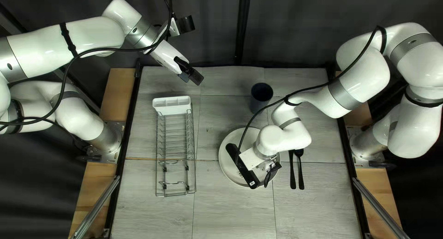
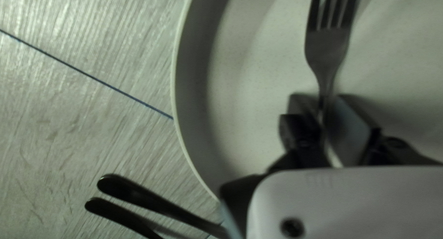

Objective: Pick up and place plate onto table. Place down one fork to the left of the plate. Place spoon and knife to the right of the plate. Place cup above the knife and spoon

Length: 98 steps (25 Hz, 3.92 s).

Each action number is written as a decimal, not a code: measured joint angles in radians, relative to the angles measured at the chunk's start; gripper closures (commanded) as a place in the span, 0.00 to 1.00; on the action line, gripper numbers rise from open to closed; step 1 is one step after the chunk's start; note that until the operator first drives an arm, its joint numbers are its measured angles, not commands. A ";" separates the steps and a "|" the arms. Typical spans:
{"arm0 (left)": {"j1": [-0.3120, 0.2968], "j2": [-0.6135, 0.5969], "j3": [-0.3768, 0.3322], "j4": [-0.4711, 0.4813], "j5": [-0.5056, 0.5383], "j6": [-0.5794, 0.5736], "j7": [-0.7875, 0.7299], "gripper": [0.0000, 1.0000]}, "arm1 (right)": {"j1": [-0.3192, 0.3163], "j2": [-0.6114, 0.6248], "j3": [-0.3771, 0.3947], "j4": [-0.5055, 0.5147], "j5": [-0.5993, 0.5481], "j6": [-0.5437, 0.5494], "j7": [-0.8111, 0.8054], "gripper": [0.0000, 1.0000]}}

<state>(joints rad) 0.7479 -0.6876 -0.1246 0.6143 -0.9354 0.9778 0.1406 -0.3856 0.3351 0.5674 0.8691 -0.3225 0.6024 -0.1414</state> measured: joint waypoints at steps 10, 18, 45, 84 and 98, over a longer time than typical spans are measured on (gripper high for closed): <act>0.000 0.000 0.000 0.000 0.000 0.000 0.000 0.00 | 0.032 -0.335 0.073 -0.006 0.122 0.237 0.146 1.00; 0.000 0.000 0.000 0.000 0.000 0.000 0.000 0.00 | 0.037 -0.359 0.119 0.053 0.070 0.386 0.590 1.00; 0.000 0.000 0.000 0.000 0.000 0.000 0.000 0.00 | 0.035 -0.081 0.005 0.114 -0.102 0.247 0.978 1.00; 0.000 0.000 0.000 0.000 0.000 0.000 0.000 0.00 | 0.359 -1.126 -0.398 -0.226 0.212 0.708 0.571 0.00; -0.029 0.127 -0.206 0.182 0.121 -0.090 0.019 0.00 | 0.380 -1.207 -0.474 -0.244 0.216 0.761 0.476 0.00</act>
<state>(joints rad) 0.7187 -0.5603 -0.3311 0.7966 -0.8140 0.8882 0.1598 -0.0052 -0.8716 0.0929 0.6246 -0.1067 1.3632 0.3344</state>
